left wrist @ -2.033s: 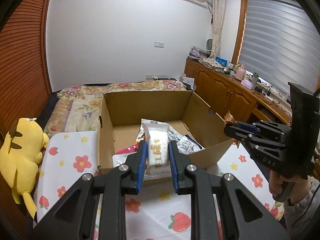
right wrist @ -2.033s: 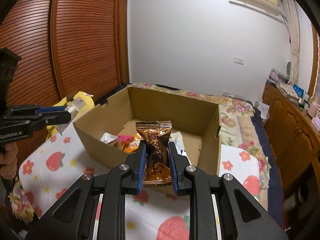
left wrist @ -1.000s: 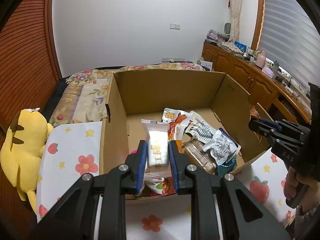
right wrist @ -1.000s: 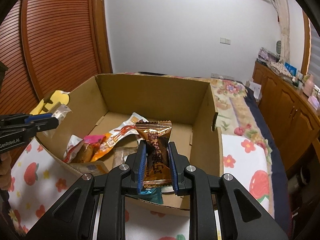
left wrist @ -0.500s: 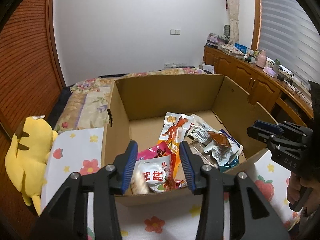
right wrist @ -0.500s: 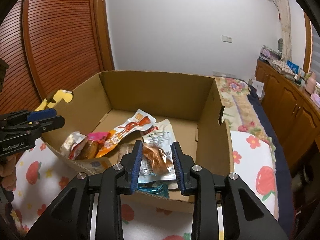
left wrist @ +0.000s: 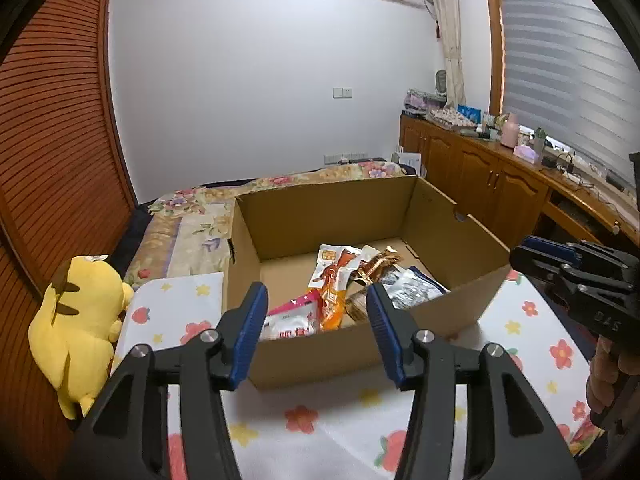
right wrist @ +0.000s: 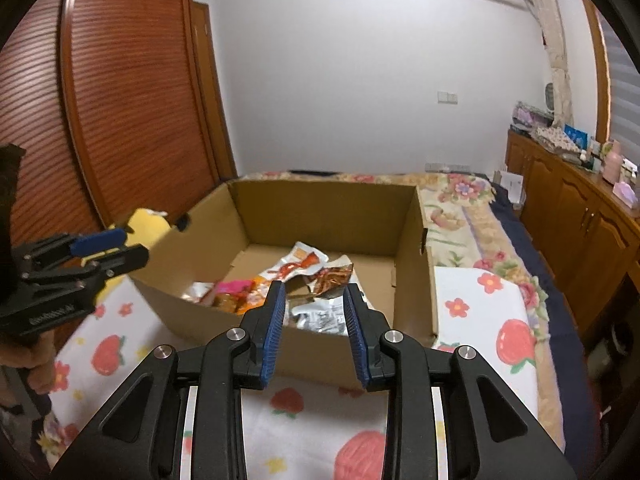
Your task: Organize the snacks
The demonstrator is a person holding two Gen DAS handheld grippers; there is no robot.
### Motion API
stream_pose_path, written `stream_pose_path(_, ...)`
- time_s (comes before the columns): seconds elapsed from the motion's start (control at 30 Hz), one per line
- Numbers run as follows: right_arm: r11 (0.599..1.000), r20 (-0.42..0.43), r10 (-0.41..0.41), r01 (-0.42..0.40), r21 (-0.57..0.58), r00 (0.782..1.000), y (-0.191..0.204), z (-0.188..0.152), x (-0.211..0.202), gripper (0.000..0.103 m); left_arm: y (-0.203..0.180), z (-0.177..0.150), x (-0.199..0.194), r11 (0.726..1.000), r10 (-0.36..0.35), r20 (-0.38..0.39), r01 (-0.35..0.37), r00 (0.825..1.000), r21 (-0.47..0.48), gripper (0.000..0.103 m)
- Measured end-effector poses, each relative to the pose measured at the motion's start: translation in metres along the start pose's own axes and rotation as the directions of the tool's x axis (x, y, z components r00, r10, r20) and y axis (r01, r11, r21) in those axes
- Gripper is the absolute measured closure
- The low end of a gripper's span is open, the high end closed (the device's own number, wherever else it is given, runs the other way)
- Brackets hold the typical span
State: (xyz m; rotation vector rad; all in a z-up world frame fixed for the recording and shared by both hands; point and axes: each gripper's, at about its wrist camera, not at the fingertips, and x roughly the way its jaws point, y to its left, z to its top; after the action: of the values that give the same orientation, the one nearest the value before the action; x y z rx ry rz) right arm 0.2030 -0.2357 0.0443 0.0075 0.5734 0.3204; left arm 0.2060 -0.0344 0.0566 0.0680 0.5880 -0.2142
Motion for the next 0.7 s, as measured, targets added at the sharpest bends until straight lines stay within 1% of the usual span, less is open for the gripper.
stream_pose_path(0.07,1.000,0.020,-0.007,0.007,0.005,1.000,0.005,-0.004,-0.016,0.066,-0.003,-0.006,-0.013,1.000,0.003,0.015,-0.003,1.000,-0.002,0.045)
stream_pose_path(0.1,1.000,0.030,-0.009,0.009,0.007,0.999,0.007,-0.006,-0.024,0.062,-0.004,-0.009,-0.020,1.000,0.005,0.025,-0.004,1.000,-0.004,0.038)
stream_pose_path(0.13,1.000,0.043,-0.005,0.005,0.007,0.999,0.010,-0.009,-0.033,0.060,-0.006,-0.012,-0.027,1.000,0.004,0.036,-0.004,0.999,-0.005,0.029)
stream_pose_path(0.17,1.000,0.049,-0.003,0.003,0.006,0.999,0.012,-0.011,-0.040,0.058,-0.007,-0.016,-0.036,1.000,0.004,0.050,-0.004,0.999,-0.004,0.023)
stream_pose_path(0.23,1.000,0.056,-0.014,0.014,0.002,0.998,0.017,-0.017,-0.053,0.041,-0.011,-0.022,-0.049,1.000,0.002,0.074,-0.002,0.997,0.004,0.019)
stream_pose_path(0.27,1.000,0.061,-0.023,0.022,0.003,0.998,0.018,-0.021,-0.058,0.038,-0.013,-0.025,-0.057,1.000,0.006,0.082,-0.006,0.997,0.009,0.017)
stream_pose_path(0.3,1.000,0.067,-0.026,0.025,0.004,0.997,0.019,-0.023,-0.063,0.036,-0.014,-0.028,-0.062,1.000,0.008,0.088,-0.009,0.996,0.009,0.012)
stream_pose_path(0.37,0.999,0.072,-0.045,0.045,0.004,0.996,0.022,-0.030,-0.071,0.031,-0.017,-0.034,-0.073,1.000,0.019,0.107,-0.020,0.994,0.010,0.010)
stream_pose_path(0.4,0.998,0.077,-0.058,0.058,0.003,0.995,0.024,-0.033,-0.074,0.025,-0.018,-0.035,-0.077,0.999,0.027,0.115,-0.029,0.993,0.014,0.007)
stream_pose_path(0.43,0.998,0.087,-0.068,0.068,-0.002,0.994,0.026,-0.036,-0.078,0.016,-0.019,-0.038,-0.082,0.999,0.039,0.123,-0.041,0.992,0.016,0.000)
stream_pose_path(0.5,0.996,0.100,-0.087,0.088,-0.013,0.991,0.029,-0.040,-0.083,0.011,-0.019,-0.042,-0.090,0.998,0.059,0.150,-0.060,0.987,0.008,0.000)
stream_pose_path(0.57,0.995,0.111,-0.100,0.102,-0.016,0.989,0.031,-0.044,-0.087,0.008,-0.020,-0.044,-0.096,0.997,0.076,0.153,-0.078,0.985,0.008,0.000)
stream_pose_path(0.6,0.995,0.114,-0.097,0.100,-0.015,0.989,0.033,-0.045,-0.089,0.002,-0.022,-0.046,-0.098,0.996,0.087,0.150,-0.089,0.985,0.010,0.000)
stream_pose_path(0.63,0.995,0.120,-0.098,0.101,-0.015,0.988,0.033,-0.047,-0.091,0.000,-0.022,-0.048,-0.100,0.995,0.098,0.152,-0.101,0.983,0.012,0.000)
stream_pose_path(0.7,0.993,0.132,-0.114,0.118,-0.023,0.985,0.036,-0.050,-0.095,0.000,-0.023,-0.053,-0.106,0.994,0.109,0.164,-0.111,0.980,0.001,0.000)
